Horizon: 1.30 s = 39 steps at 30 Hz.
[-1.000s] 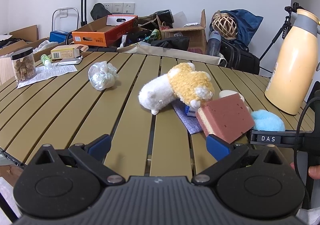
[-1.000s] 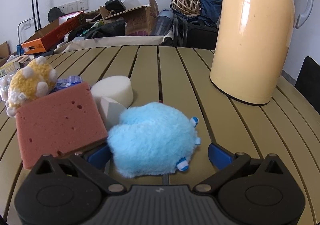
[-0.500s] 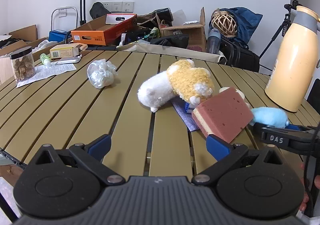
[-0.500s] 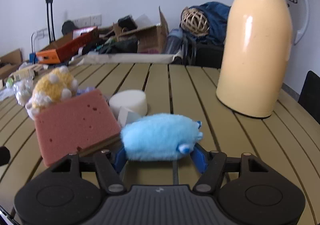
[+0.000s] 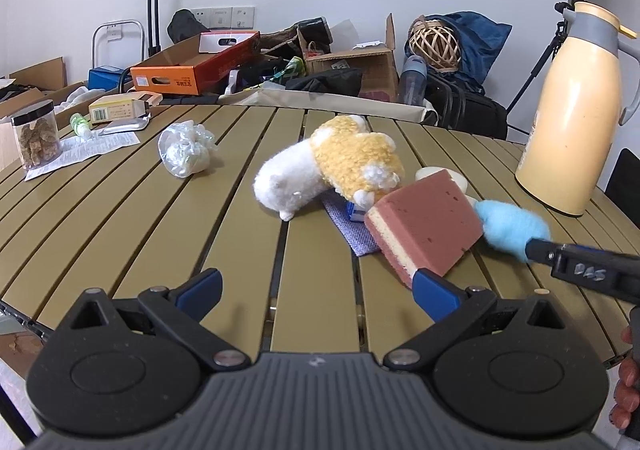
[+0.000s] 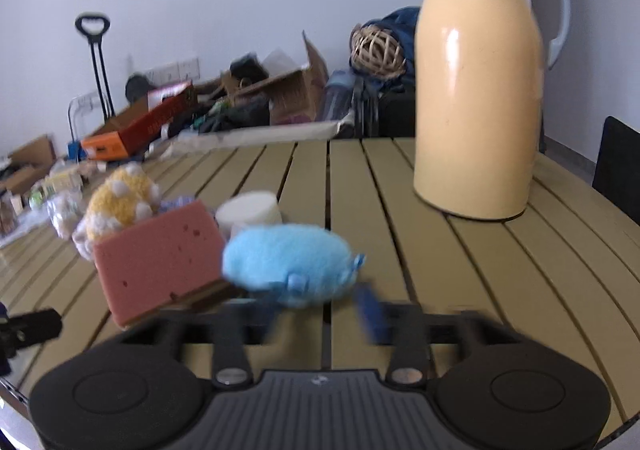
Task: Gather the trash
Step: 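Close the right tool on the blue plush toy, then lift the blue plush with the right tool while the left tool grasps the pink sponge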
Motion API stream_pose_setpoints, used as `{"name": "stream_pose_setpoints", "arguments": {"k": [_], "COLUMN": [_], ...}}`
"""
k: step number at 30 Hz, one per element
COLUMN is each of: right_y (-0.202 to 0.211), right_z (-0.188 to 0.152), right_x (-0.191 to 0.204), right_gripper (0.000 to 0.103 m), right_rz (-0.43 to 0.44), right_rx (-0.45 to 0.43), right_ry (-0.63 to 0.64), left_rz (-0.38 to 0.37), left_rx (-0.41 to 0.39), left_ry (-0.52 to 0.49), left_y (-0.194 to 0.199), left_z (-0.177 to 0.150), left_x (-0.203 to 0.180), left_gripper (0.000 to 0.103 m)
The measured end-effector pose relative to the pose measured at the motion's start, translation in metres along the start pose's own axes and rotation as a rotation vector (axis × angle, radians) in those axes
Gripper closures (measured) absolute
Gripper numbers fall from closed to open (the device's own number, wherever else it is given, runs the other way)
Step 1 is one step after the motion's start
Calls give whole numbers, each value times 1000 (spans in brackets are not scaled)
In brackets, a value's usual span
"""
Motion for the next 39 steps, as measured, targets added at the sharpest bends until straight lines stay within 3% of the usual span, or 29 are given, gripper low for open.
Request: {"name": "stream_pose_setpoints", "arguments": {"k": [1,6,15,18,21,29,39], "right_y": [5,12,-44,-54,-57,-35,43], "right_z": [1,8,13,10,9,3,-4], "right_x": [-2,-5,16,24,25,21,-11], "right_gripper": [5,0,0,7,25,32,34], "right_rz": [2,27,-50,-60,-37,-68,-94], "right_rx": [-21,-84,48,72,82,33,-122], "right_ry": [-2,-27,36,46,30,7,-154], "left_rz": [-1,-1,9,10,11,6,-12], "left_rx": [0,10,29,37,37,26,-42], "left_ry": [3,20,33,40,40,33,-76], "left_y": [0,-2,-11,-14,-14,-9,5], "left_z": [0,1,2,3,3,3,-1], "left_x": [1,4,10,13,15,15,-14], "left_gripper": [0,0,0,0,0,0,0]}}
Point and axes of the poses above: each gripper's, at about its wrist camera, not at the fingertips, and y roughly against the way its jaws point, x to its left, z to its top, the point moved 1 cm from there along -y, roughly the way its jaws point, and after that the axes turned 1 degree about z, right-handed, at the moved point
